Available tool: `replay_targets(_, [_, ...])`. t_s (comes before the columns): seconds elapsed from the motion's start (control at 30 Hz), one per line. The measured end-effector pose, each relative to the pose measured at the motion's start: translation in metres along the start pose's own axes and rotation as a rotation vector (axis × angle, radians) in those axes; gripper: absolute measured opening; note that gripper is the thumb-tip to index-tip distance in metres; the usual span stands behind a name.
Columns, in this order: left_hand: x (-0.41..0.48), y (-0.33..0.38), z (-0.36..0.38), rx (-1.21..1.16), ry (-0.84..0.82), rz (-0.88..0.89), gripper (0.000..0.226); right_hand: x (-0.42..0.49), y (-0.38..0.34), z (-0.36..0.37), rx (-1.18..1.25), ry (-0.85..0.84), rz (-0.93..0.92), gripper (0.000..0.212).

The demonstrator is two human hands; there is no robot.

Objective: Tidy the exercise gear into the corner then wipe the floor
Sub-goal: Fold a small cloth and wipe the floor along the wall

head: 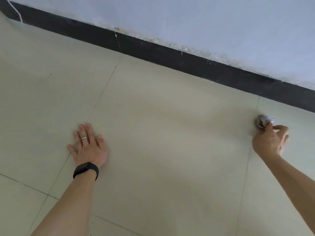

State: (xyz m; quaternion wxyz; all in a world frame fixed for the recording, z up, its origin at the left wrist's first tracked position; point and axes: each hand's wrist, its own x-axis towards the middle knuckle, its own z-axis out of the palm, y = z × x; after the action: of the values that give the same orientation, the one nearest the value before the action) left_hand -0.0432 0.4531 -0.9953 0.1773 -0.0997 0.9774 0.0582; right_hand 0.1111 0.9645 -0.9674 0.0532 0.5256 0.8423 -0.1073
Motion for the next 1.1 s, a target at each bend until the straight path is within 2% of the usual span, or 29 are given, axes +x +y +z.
replay_targets(0.07, [-0.005,0.008,-0.002,0.022,-0.006,0.031,0.059,0.006,0.005,-0.003,0.044,-0.012,0.152,0.054])
replay_targets(0.13, [-0.007,0.031,0.002,0.06,-0.006,0.148,0.058,0.004,-0.012,0.002,0.075,-0.001,0.163,0.065])
replay_targets(0.2, [-0.008,0.072,0.011,0.053,-0.027,0.234,0.063,-0.009,-0.042,0.017,0.102,-0.001,-0.028,0.064])
replay_targets(0.33, [-0.013,0.126,0.029,-0.039,0.016,0.124,0.075,-0.037,-0.088,0.046,0.084,-0.016,-0.601,0.055])
replay_targets(0.43, [-0.008,0.127,0.033,-0.036,0.055,0.116,0.075,-0.008,-0.07,0.046,0.101,0.104,-0.809,0.052])
replay_targets(0.47, [-0.008,0.126,0.033,-0.041,0.051,0.11,0.075,0.002,-0.06,0.043,0.089,0.128,-0.771,0.05])
replay_targets(0.5, [-0.009,0.125,0.034,-0.043,0.054,0.11,0.075,0.013,-0.056,0.038,0.1,0.135,-0.644,0.048])
replay_targets(0.6, [-0.006,0.126,0.037,-0.052,0.071,0.116,0.075,0.046,-0.087,0.028,0.208,0.143,0.075,0.052])
replay_targets(0.63, [-0.006,0.126,0.037,-0.056,0.071,0.116,0.076,0.05,-0.108,0.027,0.223,0.139,0.227,0.055])
replay_targets(0.67, [-0.006,0.125,0.037,-0.057,0.073,0.119,0.076,0.049,-0.131,0.029,0.237,0.128,0.258,0.057])
replay_targets(0.73, [-0.006,0.126,0.038,-0.051,0.076,0.121,0.076,0.03,-0.179,0.04,0.249,0.081,0.045,0.058])
replay_targets(0.83, [-0.005,0.124,0.038,-0.042,0.074,0.123,0.076,-0.008,-0.219,0.058,0.144,0.01,-0.585,0.057])
replay_targets(0.87, [-0.005,0.123,0.038,-0.038,0.072,0.128,0.077,-0.009,-0.222,0.059,0.119,-0.002,-0.718,0.056])
replay_targets(0.9, [-0.005,0.122,0.038,-0.035,0.075,0.13,0.077,-0.001,-0.221,0.058,0.106,0.008,-0.764,0.054])
replay_targets(0.93, [-0.004,0.122,0.038,-0.038,0.08,0.132,0.077,0.008,-0.216,0.055,0.106,0.032,-0.705,0.054])
replay_targets(1.03, [-0.004,0.122,0.042,-0.053,0.106,0.133,0.077,0.019,-0.216,0.05,0.168,0.064,-0.352,0.051])
replay_targets(1.1, [-0.002,0.123,0.044,-0.044,0.11,0.132,0.078,0.008,-0.246,0.057,0.221,0.064,-0.291,0.05])
